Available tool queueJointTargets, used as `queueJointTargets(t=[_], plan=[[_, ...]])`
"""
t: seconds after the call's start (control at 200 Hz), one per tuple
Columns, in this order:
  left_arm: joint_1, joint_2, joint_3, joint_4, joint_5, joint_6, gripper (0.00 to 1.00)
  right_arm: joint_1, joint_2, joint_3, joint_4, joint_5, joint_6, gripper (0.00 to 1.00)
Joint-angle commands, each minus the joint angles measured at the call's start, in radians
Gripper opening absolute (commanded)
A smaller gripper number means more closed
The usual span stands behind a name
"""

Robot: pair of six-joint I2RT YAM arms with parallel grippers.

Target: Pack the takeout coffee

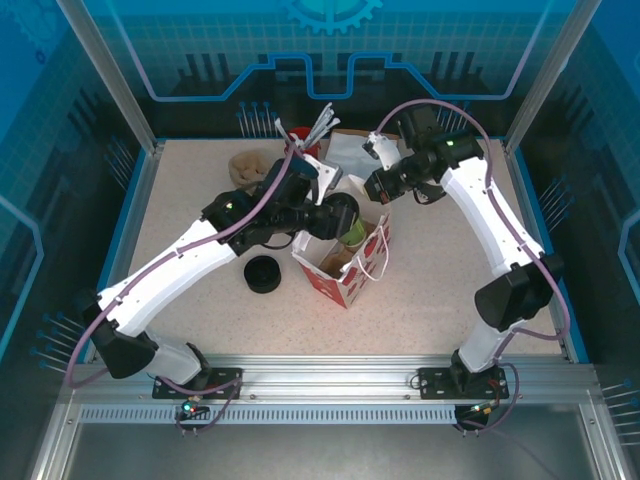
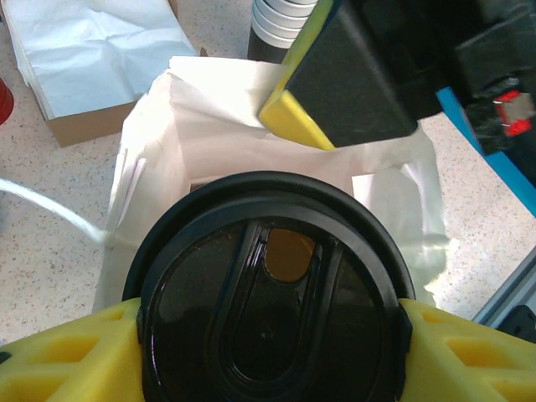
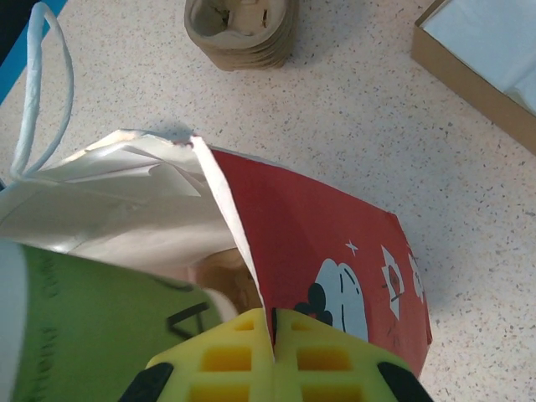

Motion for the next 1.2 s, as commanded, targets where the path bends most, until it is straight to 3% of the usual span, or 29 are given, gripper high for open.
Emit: queueJointTargets(t=[0.0,0.26,0.54,0.875,1.196], plan=[[-0.010,-0.011,-0.039,0.067,-0.022,0.009,0.61,0.016,-0.066,-0.043,0.030,-0.024,0.006,0.00],[-0.050,-0.032,-0.110,0.103,-0.073,-0.051,0.60,0.018,-0.139,-0.131,0.053,-0.083,-0.071,0.00],[-0.146,-0.028,-0.153,0.151,-0.210,-0.062,0.59,0.015,-0.165,-0.157,0.052,-0.109,-0.166,0.00],[-0.232,0.015,-0.170,0.172,-0.365,-0.093,0.60,0.012,-0.150,-0.112,0.074,-0.154,-0.161,0.00],[-0.256,0.076,-0.198,0.224,-0.475,-0.091,0.59,0.013,-0.193,-0.140,0.096,-0.170,-0.172,0.00]])
